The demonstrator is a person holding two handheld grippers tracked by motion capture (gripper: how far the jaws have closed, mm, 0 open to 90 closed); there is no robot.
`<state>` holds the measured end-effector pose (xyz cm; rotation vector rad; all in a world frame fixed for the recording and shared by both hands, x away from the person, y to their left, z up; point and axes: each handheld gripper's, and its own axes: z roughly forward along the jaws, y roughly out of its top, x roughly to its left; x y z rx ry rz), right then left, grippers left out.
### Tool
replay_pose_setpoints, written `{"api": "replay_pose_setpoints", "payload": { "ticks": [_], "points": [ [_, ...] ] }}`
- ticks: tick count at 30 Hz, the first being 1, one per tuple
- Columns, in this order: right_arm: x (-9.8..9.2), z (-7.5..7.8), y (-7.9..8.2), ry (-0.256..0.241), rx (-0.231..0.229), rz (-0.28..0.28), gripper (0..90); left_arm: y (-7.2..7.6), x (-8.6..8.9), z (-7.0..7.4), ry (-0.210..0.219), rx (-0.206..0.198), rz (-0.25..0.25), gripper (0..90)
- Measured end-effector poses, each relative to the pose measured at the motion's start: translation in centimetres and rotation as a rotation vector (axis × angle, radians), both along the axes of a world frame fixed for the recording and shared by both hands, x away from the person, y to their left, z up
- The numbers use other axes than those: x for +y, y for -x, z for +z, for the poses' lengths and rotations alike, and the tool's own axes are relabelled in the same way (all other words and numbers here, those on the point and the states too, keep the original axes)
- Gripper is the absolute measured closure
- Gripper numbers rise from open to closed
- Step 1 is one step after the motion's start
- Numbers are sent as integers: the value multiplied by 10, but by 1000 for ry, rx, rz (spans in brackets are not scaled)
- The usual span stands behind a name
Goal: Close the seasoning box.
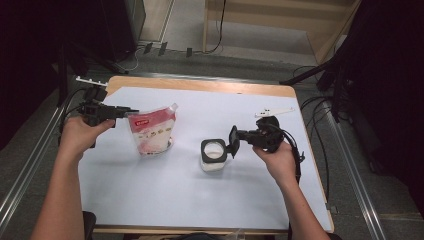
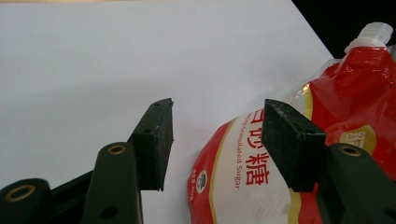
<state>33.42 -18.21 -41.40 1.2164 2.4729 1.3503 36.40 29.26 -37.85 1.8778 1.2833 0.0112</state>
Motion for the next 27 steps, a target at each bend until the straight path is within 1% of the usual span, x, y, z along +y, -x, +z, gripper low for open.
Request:
{"api": "replay_pose_setpoints", "payload": {
  "ticks": [1, 2, 3, 5, 7, 12, 13, 15, 17, 20, 23, 27],
  "points": [
    [1, -1, 0, 3, 5, -1, 900, 0, -1, 0, 1, 3, 9, 445],
    [1, -2, 0, 3, 4, 1, 900, 0, 0, -1, -15, 4, -4, 445],
    [2, -3, 0, 4, 11, 1, 900, 0, -1, -1, -17, 8, -4, 446],
    [4, -4, 1, 9, 11, 7, 900, -1, -2, -2, -23, 8, 0, 448],
    [5, -4, 1, 8, 9, 13, 900, -1, -2, -2, -27, 10, -8, 448],
    [11, -7, 4, 13, 13, 34, 900, -1, -2, -3, -20, 14, 5, 447],
    [12, -7, 5, 17, 12, 38, 900, -1, -1, -3, -21, 16, 1, 447],
    [14, -7, 6, 14, 21, 39, 900, -1, -1, -4, -21, 16, 4, 447],
    [16, -8, 6, 15, 14, 52, 900, -1, -1, -4, -30, 17, -1, 447],
    [19, -7, 8, 15, 9, 63, 900, -1, -2, -4, -23, 20, 8, 445],
    [22, -7, 9, 2, 13, 72, 900, -1, -2, -4, -28, 23, 1, 444],
    [26, -8, 10, 5, 8, 88, 900, -1, -2, -4, -25, 22, 2, 443]
  ]
}}
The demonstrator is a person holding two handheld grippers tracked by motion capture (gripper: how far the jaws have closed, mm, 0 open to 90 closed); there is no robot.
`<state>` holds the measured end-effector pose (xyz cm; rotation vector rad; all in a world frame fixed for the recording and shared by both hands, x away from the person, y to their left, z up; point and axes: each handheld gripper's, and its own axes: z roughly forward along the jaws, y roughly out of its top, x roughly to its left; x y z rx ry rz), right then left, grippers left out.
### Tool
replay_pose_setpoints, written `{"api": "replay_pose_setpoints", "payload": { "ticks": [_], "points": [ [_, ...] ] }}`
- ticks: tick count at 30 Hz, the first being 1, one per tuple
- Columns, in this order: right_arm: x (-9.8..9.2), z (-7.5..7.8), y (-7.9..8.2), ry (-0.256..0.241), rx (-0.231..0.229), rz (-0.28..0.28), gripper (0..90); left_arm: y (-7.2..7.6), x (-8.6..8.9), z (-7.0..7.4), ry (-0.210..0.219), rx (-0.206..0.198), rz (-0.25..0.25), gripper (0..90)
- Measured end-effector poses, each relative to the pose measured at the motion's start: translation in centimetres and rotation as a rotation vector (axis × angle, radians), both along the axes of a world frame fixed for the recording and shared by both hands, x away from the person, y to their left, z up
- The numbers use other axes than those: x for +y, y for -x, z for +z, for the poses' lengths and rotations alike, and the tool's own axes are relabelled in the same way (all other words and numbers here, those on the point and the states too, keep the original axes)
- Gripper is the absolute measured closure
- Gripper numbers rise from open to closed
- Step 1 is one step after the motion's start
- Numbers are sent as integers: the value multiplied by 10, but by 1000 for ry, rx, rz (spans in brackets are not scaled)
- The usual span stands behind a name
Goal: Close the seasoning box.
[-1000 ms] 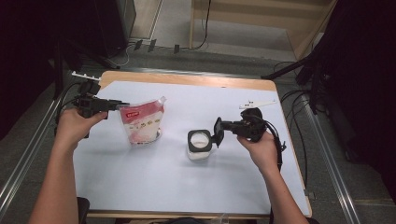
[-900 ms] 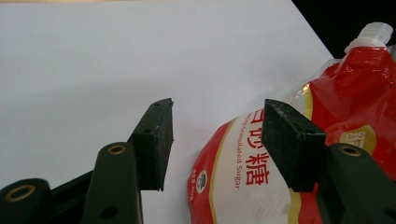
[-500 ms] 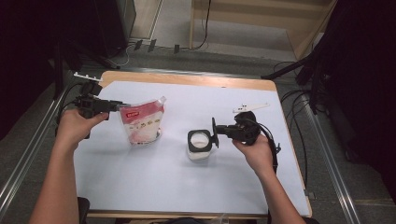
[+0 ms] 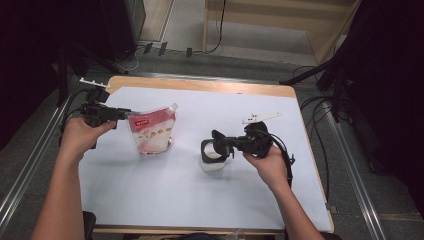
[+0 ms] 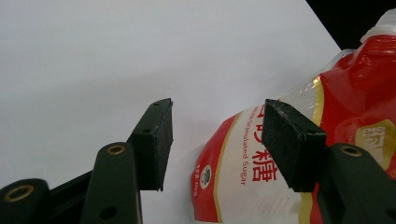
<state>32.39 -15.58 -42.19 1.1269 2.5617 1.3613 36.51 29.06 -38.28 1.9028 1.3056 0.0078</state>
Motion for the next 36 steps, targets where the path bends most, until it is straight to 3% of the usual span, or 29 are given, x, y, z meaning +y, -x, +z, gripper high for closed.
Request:
{"api": "replay_pose_setpoints", "payload": {
  "ticks": [10, 16, 24, 36],
  "points": [
    [14, -10, 3, 33, 26, 40, 900, 0, 1, 0, 5, 1, 3, 440],
    [15, -10, 3, 32, 19, 46, 879, 0, 1, -1, 2, 2, 2, 438],
    [9, -7, 4, 14, -8, 31, 789, 0, 0, -2, -10, 0, 4, 437],
    [-14, -1, -1, -16, -61, -32, 659, 1, -1, -3, -21, -2, -4, 432]
  ]
}}
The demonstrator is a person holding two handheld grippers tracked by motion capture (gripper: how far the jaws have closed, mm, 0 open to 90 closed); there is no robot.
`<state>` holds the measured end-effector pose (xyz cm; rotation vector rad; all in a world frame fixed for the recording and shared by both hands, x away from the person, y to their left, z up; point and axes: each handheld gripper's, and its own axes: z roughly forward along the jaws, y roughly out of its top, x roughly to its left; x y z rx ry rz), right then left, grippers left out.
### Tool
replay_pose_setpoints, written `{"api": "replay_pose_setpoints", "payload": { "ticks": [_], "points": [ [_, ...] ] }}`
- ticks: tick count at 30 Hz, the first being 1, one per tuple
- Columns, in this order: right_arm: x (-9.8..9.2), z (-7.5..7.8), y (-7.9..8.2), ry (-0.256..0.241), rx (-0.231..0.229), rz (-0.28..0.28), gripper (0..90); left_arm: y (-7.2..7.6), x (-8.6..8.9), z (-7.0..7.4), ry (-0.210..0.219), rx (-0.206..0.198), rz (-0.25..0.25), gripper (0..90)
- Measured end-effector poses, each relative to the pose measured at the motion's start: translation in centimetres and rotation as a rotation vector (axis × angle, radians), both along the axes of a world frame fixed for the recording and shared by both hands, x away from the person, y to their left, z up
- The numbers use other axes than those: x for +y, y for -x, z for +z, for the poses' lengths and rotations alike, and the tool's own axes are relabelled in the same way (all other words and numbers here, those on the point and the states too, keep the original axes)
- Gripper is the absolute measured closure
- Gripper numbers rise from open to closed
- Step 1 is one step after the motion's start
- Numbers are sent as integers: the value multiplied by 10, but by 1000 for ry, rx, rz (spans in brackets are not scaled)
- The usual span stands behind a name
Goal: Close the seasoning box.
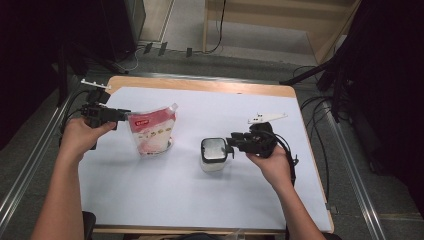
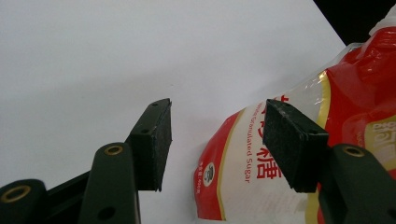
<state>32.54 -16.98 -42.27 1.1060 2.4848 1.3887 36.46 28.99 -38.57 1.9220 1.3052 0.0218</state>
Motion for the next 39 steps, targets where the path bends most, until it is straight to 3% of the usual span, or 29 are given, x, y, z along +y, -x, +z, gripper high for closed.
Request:
{"api": "replay_pose_setpoints", "payload": {
  "ticks": [13, 21, 24, 29, 32, 36, 39],
  "points": [
    [-27, -5, -9, -12, -40, -71, 504, 0, 1, -3, -4, -2, 3, 428],
    [-45, -19, -17, -7, -32, -106, 428, -1, -1, -6, -5, 3, 7, 417],
    [-50, -27, -22, -10, -21, -148, 386, -2, 0, -8, -7, 5, -1, 410],
    [-60, -43, -32, 6, 14, -223, 317, -2, 2, -11, 3, -4, 14, 410],
    [-63, -51, -36, 40, 17, -258, 284, -2, 4, -14, -8, -9, 12, 410],
    [-64, -58, -36, 95, -19, -233, 220, -4, 5, -20, -4, 1, 27, 409],
    [-65, -60, -37, 96, 12, -244, 222, -4, 6, -25, -7, -1, 29, 406]
  ]
}}
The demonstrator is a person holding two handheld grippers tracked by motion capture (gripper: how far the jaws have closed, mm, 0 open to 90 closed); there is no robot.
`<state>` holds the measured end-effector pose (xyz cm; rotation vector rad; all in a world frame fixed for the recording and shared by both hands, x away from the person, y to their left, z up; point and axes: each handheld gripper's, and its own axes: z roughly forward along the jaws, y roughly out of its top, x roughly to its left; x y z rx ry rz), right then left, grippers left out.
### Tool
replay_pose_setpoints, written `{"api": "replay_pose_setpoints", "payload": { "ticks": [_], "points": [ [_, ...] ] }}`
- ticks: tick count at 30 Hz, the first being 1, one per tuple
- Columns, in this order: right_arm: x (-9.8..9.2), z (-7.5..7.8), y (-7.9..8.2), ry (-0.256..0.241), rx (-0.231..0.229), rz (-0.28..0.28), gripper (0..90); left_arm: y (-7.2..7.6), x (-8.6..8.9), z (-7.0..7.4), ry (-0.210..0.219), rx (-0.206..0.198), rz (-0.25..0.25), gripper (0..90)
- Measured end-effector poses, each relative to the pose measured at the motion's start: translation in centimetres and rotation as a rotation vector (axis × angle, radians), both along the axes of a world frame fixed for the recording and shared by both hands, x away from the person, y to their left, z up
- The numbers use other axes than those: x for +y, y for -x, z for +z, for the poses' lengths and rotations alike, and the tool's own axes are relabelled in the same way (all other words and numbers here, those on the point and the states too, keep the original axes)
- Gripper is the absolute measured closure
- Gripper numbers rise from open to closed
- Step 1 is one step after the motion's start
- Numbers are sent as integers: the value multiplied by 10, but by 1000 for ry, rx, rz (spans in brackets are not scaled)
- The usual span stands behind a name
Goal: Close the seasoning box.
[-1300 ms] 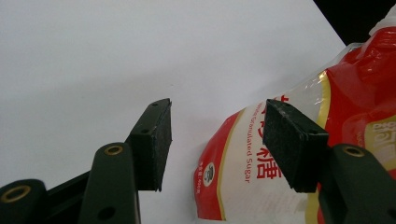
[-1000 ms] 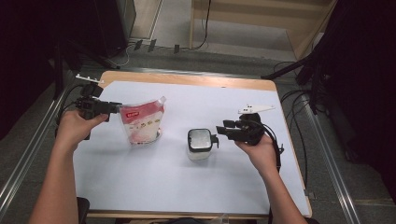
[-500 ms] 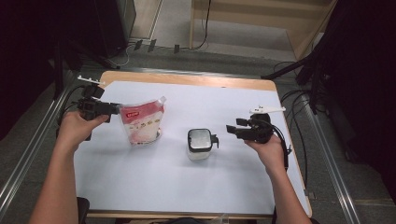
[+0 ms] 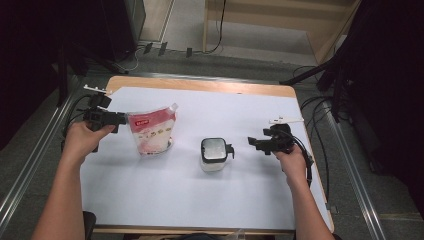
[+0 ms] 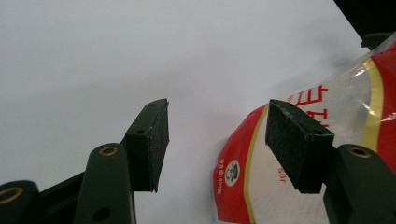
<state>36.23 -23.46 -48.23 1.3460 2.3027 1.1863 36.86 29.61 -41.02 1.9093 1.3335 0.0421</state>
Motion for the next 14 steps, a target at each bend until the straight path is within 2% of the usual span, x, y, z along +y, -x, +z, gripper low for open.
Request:
{"api": "replay_pose_setpoints", "payload": {
  "ticks": [6, 14],
  "points": [
    [-6, -7, -3, 10, 40, -27, 228, 1, 3, -6, -6, 7, -8, 396],
    [-8, -13, -5, 24, 46, -26, 227, 0, 4, -13, -16, 25, -15, 392]
  ]
}}
